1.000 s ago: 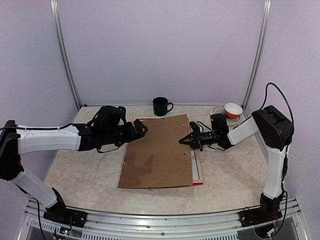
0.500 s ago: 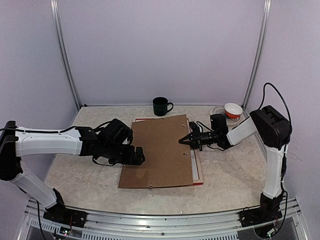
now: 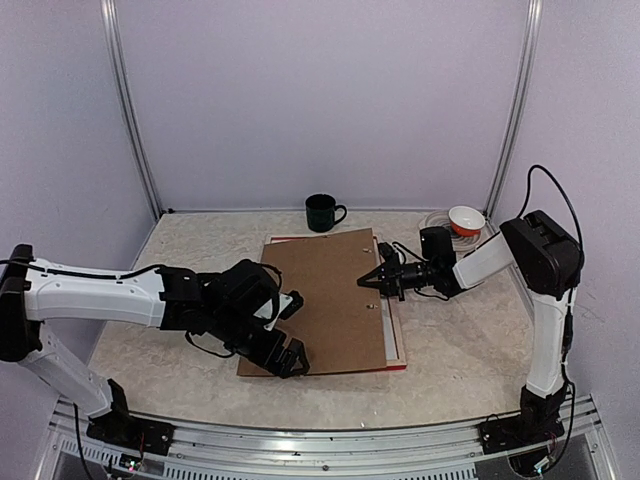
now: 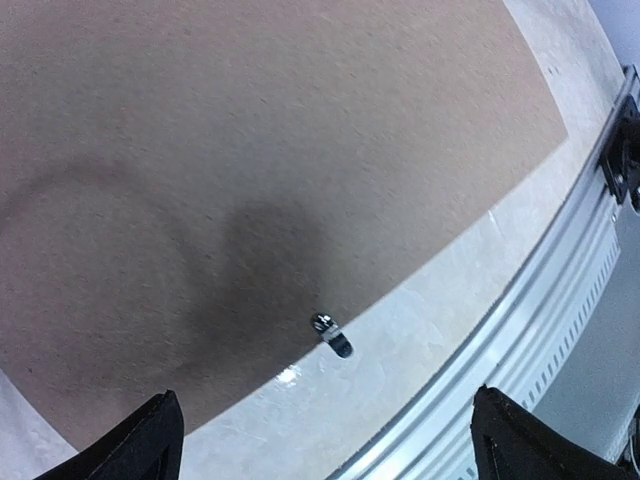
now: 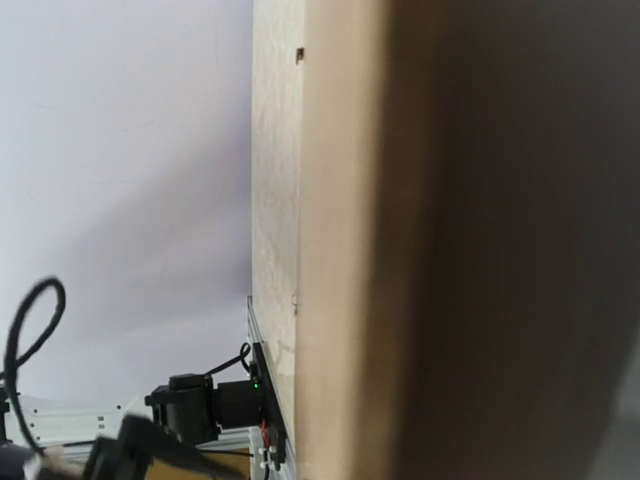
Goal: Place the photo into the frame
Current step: Place the backboard on the frame body.
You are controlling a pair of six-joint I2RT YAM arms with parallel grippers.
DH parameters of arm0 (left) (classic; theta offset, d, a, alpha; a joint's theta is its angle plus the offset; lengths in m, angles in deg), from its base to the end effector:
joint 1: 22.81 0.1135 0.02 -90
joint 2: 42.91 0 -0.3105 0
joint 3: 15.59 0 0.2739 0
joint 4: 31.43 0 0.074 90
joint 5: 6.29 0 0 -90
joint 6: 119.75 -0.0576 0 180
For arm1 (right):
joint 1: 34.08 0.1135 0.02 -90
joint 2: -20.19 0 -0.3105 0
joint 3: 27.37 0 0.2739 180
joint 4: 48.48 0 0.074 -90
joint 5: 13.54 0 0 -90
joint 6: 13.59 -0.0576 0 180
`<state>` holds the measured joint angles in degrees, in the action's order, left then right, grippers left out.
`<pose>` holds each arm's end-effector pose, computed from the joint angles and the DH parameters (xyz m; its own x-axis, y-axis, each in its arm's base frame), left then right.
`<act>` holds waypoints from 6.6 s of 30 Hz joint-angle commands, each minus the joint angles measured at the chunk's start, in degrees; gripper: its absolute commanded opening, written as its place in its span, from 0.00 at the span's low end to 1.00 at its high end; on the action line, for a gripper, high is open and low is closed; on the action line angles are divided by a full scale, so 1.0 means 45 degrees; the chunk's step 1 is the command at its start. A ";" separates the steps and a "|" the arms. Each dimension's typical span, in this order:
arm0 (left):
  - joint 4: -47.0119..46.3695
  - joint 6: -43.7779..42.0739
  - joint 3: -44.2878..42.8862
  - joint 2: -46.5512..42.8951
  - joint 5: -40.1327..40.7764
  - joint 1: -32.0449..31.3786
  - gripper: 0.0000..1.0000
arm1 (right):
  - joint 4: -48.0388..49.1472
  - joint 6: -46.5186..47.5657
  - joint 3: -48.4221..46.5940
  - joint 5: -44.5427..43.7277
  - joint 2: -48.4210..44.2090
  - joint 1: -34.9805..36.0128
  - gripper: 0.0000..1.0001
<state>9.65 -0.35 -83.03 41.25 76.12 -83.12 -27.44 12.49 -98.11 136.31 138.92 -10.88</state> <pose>0.1522 -0.2823 0.2327 -0.8050 0.4294 -0.4094 0.5748 0.7353 -0.3590 0.3888 0.2208 0.1356 -0.9972 0.0634 -0.0399 -0.0243 0.2298 0.9729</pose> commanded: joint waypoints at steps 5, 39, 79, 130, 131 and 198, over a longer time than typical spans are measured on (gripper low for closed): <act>0.0253 -0.0863 -0.0511 0.0203 -0.2350 -0.0564 0.99 | 0.0098 0.0515 -0.0054 -0.0411 0.0275 -0.0253 0.00; -0.0425 -0.1562 -0.2249 0.2900 -0.2735 -0.0836 0.99 | -0.0031 0.0572 0.0153 -0.0553 0.0019 -0.0263 0.00; 0.0893 -0.1320 -0.1519 0.2562 -0.1060 -0.1120 0.99 | 0.0342 0.0357 0.0235 -0.0501 0.0209 -0.0253 0.00; -0.2768 0.2149 0.1728 -0.0629 0.3348 0.4770 0.99 | -0.5426 0.3928 -0.2343 0.0701 -0.0366 -0.1367 0.00; -0.2853 0.2231 0.1743 -0.0618 0.3348 0.4770 0.99 | -0.5618 0.4048 -0.2480 0.0734 -0.0243 -0.1367 0.00; -0.6674 0.4030 0.1189 0.2537 0.1354 0.4521 0.99 | -0.5334 0.4439 -0.4076 0.0114 0.1950 -0.1438 0.00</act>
<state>-18.90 17.82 -75.68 52.20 82.85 -62.51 -51.61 28.33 -115.66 143.07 146.27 -17.63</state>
